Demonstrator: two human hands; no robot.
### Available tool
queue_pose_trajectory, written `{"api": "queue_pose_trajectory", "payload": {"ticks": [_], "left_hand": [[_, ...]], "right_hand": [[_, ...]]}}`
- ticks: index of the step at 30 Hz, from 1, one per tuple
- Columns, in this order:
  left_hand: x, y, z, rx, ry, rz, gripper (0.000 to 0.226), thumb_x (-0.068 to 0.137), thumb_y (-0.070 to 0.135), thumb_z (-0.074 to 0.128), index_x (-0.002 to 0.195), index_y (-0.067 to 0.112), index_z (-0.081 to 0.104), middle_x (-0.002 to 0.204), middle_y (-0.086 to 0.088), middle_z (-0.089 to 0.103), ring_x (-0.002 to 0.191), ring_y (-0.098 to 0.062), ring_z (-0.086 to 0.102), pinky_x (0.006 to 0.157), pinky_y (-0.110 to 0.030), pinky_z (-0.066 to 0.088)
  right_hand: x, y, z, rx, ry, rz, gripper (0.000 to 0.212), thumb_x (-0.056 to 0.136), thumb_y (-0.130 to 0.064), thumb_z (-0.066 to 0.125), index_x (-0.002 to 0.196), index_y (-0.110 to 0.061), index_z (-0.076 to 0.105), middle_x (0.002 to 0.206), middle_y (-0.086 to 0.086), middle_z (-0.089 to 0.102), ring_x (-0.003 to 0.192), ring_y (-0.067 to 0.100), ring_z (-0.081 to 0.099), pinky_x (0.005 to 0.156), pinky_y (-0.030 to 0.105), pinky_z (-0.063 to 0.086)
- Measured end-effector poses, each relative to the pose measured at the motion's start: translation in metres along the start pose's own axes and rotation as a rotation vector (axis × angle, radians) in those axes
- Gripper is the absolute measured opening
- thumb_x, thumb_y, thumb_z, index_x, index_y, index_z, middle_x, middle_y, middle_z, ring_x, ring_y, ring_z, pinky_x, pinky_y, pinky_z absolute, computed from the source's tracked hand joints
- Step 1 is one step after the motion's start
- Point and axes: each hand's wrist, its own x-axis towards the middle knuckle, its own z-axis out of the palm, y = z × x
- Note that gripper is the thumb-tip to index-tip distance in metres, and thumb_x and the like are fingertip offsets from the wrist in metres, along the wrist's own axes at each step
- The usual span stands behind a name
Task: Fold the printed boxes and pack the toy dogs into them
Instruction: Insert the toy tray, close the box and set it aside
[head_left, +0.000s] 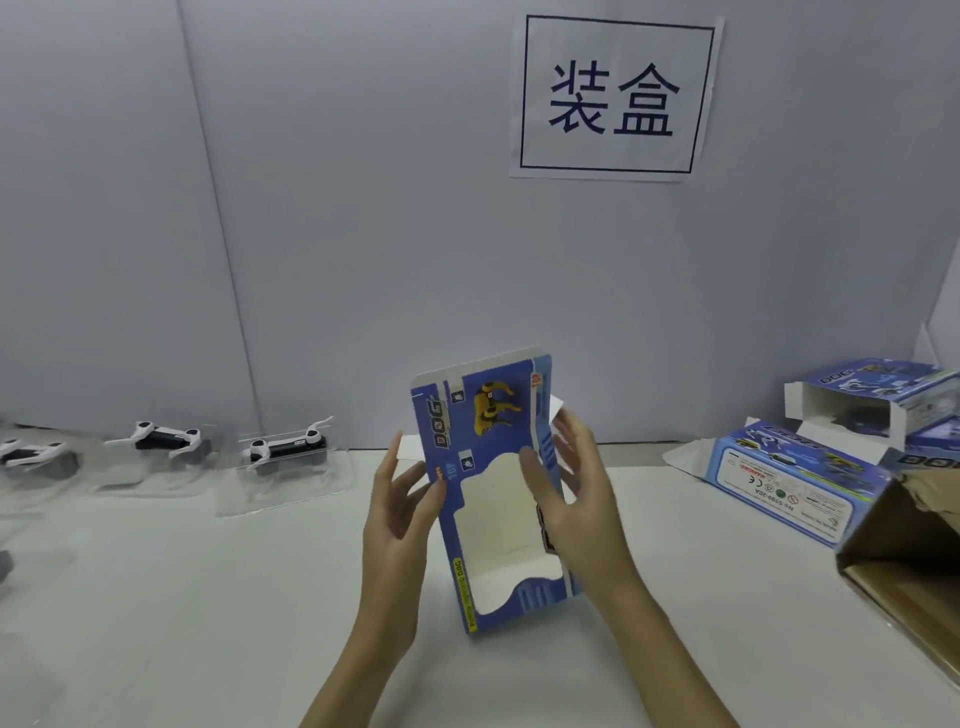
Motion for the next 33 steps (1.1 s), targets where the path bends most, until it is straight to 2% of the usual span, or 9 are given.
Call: {"api": "queue_pose_trajectory", "payload": {"ticks": [6, 11, 14, 16, 20, 25, 27, 30, 33], "left_hand": [[0.001, 0.006, -0.006, 0.068, -0.045, 0.011, 0.075, 0.075, 0.081, 0.066, 0.143, 0.068, 0.039, 0.141, 0.017, 0.058, 0.130, -0.016, 0.061, 0.077, -0.030, 0.063], [-0.001, 0.009, -0.002, 0.111, -0.064, 0.050, 0.042, 0.100, 0.052, 0.050, 0.133, 0.076, 0.042, 0.135, 0.019, 0.050, 0.128, -0.014, 0.060, 0.079, -0.031, 0.062], [-0.007, 0.008, 0.002, 0.208, -0.135, 0.121, 0.033, 0.096, 0.062, 0.055, 0.128, 0.065, 0.045, 0.139, 0.007, 0.054, 0.123, -0.017, 0.061, 0.090, -0.034, 0.057], [-0.013, 0.007, 0.007, 0.267, -0.180, 0.189, 0.038, 0.091, 0.062, 0.057, 0.126, 0.056, 0.044, 0.132, 0.013, 0.058, 0.120, -0.015, 0.062, 0.091, -0.025, 0.055], [-0.017, 0.006, 0.012, 0.242, -0.162, 0.207, 0.030, 0.090, 0.061, 0.059, 0.117, 0.055, 0.047, 0.125, 0.019, 0.061, 0.117, -0.013, 0.065, 0.088, -0.016, 0.053], [-0.017, 0.003, 0.014, 0.358, 0.022, 0.318, 0.034, 0.095, 0.046, 0.068, 0.125, 0.049, 0.051, 0.130, 0.007, 0.055, 0.115, -0.011, 0.062, 0.083, -0.016, 0.051], [-0.015, 0.003, 0.010, 0.435, 0.135, 0.361, 0.038, 0.096, 0.049, 0.068, 0.131, 0.049, 0.052, 0.134, 0.009, 0.046, 0.121, -0.008, 0.057, 0.091, -0.017, 0.048], [-0.013, 0.008, 0.004, 0.474, 0.143, 0.398, 0.046, 0.104, 0.060, 0.042, 0.148, 0.047, 0.046, 0.145, 0.019, 0.043, 0.136, -0.002, 0.047, 0.100, -0.008, 0.040], [-0.015, 0.012, 0.002, 0.395, 0.131, 0.426, 0.054, 0.108, 0.061, 0.026, 0.156, 0.039, 0.039, 0.142, 0.030, 0.056, 0.126, 0.004, 0.059, 0.088, -0.007, 0.050]], "right_hand": [[-0.006, 0.008, 0.013, 0.104, -0.186, 0.012, 0.070, 0.096, -0.029, 0.063, 0.150, -0.051, 0.025, 0.144, -0.019, 0.058, 0.127, -0.002, 0.059, 0.089, 0.016, 0.055], [-0.007, 0.011, 0.014, 0.139, -0.182, -0.005, 0.060, 0.096, -0.029, 0.063, 0.149, -0.041, 0.036, 0.139, -0.017, 0.061, 0.131, 0.008, 0.059, 0.095, 0.021, 0.056], [-0.003, 0.009, 0.013, 0.160, -0.106, 0.006, 0.046, 0.097, -0.055, 0.059, 0.136, -0.033, 0.048, 0.130, -0.006, 0.067, 0.123, 0.019, 0.065, 0.093, 0.037, 0.060], [-0.001, 0.005, 0.012, 0.190, -0.046, 0.074, 0.077, 0.075, -0.087, 0.060, 0.125, -0.029, 0.054, 0.121, 0.002, 0.072, 0.113, 0.023, 0.071, 0.088, 0.039, 0.062], [-0.001, 0.007, 0.014, 0.197, -0.020, 0.108, 0.101, 0.055, -0.100, 0.058, 0.122, -0.025, 0.059, 0.107, -0.001, 0.077, 0.101, 0.018, 0.074, 0.074, 0.026, 0.062], [-0.012, 0.019, 0.025, 0.073, 0.007, 0.028, 0.061, 0.089, -0.068, 0.062, 0.142, -0.042, 0.046, 0.138, -0.014, 0.061, 0.125, 0.006, 0.061, 0.089, 0.014, 0.054], [-0.021, 0.022, 0.032, -0.077, -0.005, -0.020, 0.071, 0.093, -0.060, 0.061, 0.155, -0.051, 0.028, 0.146, -0.029, 0.043, 0.131, -0.005, 0.048, 0.095, 0.004, 0.043], [-0.029, 0.022, 0.045, -0.073, -0.119, -0.037, 0.077, 0.088, -0.069, 0.062, 0.154, -0.056, 0.025, 0.143, -0.037, 0.042, 0.135, -0.007, 0.045, 0.097, 0.002, 0.040], [-0.032, 0.019, 0.055, -0.004, -0.175, 0.056, 0.087, 0.075, -0.082, 0.064, 0.150, -0.052, 0.031, 0.138, -0.033, 0.052, 0.125, -0.004, 0.056, 0.087, 0.011, 0.053]]}}
